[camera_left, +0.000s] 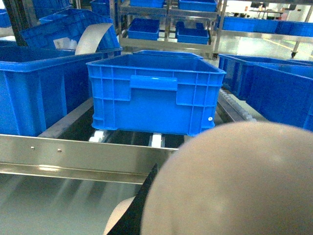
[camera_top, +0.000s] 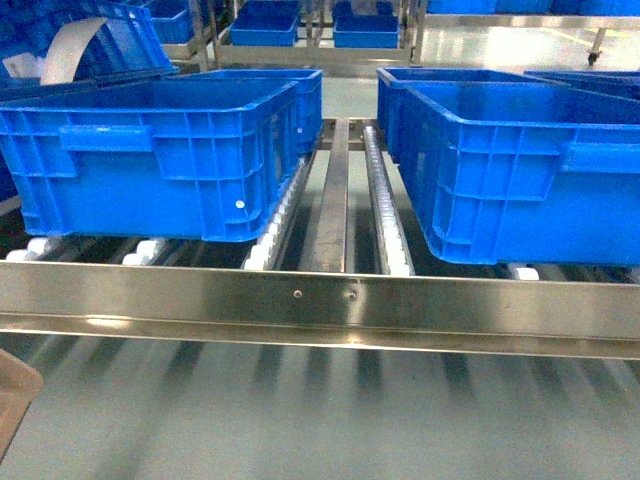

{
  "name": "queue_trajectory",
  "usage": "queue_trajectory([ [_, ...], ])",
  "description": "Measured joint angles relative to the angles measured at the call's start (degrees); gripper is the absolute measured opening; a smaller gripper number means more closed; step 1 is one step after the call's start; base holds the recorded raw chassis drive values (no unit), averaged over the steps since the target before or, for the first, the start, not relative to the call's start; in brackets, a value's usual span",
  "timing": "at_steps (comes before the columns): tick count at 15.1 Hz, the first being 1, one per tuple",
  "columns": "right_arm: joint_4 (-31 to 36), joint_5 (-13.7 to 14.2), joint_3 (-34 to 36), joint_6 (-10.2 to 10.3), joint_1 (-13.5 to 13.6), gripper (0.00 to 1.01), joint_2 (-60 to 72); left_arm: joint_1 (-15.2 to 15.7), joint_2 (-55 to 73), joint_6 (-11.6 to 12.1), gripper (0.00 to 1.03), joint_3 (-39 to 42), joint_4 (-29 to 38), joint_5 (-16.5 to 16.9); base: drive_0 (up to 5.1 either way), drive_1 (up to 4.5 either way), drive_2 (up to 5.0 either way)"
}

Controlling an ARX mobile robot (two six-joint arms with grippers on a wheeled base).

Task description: Place part in tray to right shelf

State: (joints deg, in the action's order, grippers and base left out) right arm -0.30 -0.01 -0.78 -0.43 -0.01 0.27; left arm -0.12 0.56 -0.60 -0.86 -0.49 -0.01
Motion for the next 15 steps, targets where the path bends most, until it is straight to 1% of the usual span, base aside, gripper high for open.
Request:
queue_trajectory([
  [1, 0.0, 0.0, 0.0, 0.0, 0.0, 0.8, 0.0, 0.0, 0.0, 0.0, 0.13, 0.0, 0.0, 0.0, 0.0, 0.0, 0.0],
  [2, 0.0, 0.0, 0.0, 0.0, 0.0, 0.92, 0.0, 0.0, 0.0, 0.0, 0.13, 0.0, 0.0, 0.0, 0.0, 0.0, 0.0],
  [3, 0.0, 0.0, 0.0, 0.0, 0.0, 1.0, 0.0, 0.0, 0.0, 0.0, 0.13, 0.0, 0.0, 0.0, 0.0, 0.0, 0.0],
  [4, 0.0, 0.0, 0.0, 0.0, 0.0, 0.97, 0.0, 0.0, 0.0, 0.0, 0.13, 0.0, 0.0, 0.0, 0.0, 0.0, 0.0],
  [5, 0.0, 0.0, 0.0, 0.0, 0.0, 0.98, 0.0, 0.0, 0.0, 0.0, 0.13, 0.0, 0.0, 0.0, 0.0, 0.0, 0.0],
  [15, 0.0, 0.0, 0.0, 0.0, 0.0, 0.98, 0.0, 0.0, 0.0, 0.0, 0.13, 0.0, 0.0, 0.0, 0.0, 0.0, 0.0],
])
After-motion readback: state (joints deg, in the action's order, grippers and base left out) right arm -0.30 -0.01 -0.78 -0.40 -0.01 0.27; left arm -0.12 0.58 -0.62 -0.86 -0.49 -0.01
